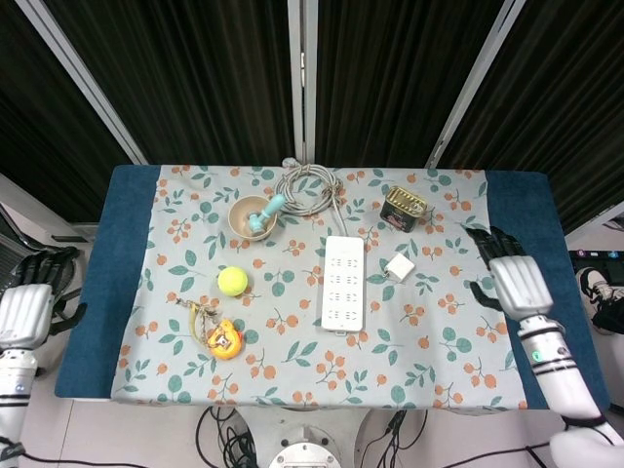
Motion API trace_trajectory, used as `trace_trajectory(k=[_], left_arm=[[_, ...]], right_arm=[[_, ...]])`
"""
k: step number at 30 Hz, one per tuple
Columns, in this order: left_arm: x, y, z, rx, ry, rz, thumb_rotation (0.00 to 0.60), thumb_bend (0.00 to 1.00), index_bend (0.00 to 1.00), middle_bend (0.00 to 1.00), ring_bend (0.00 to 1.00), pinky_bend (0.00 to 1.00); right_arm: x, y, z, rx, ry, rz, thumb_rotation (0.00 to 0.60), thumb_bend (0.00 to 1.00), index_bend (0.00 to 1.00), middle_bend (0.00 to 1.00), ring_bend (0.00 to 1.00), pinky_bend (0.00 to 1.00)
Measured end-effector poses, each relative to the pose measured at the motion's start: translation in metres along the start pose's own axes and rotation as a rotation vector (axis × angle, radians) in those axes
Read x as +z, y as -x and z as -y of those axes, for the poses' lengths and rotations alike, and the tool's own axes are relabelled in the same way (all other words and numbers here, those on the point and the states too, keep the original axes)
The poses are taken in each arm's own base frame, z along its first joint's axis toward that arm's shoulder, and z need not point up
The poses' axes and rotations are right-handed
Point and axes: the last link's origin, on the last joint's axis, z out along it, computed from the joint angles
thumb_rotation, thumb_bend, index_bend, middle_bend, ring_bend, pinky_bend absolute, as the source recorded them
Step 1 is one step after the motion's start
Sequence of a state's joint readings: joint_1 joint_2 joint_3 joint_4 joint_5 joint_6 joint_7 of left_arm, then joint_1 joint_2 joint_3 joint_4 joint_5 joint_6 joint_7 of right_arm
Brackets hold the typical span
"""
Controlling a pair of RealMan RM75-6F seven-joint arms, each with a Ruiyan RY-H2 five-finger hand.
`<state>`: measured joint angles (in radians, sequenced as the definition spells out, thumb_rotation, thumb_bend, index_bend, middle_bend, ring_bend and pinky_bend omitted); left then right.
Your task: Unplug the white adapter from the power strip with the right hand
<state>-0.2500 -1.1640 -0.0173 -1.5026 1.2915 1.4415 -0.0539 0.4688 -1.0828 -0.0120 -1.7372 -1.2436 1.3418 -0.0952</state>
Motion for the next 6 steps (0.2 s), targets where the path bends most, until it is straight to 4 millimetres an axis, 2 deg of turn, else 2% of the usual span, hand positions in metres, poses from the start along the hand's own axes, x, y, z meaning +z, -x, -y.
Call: trace_trajectory(k=[3,6], left_arm=[[-0.019,-0.002,0.009,-0.006,-0.032,-0.015,0.6,0.28,0.12,0.11,0.01,0.02],[-0.036,0.0,0.011,-0.019,-0.048,-0.019,0.6,0.27,0.12,0.11,0.01,0.02]], right_arm=[[-0.031,-0.003,-0.02,0.04,0.023,-0.053,0.6,0.29,0.0,0.1,0.0,0.1],[-0.056,-0.002,-0.031,0.059,0.025,-0.071,0.6,0.29,0.0,0.1,0.0,0.1]])
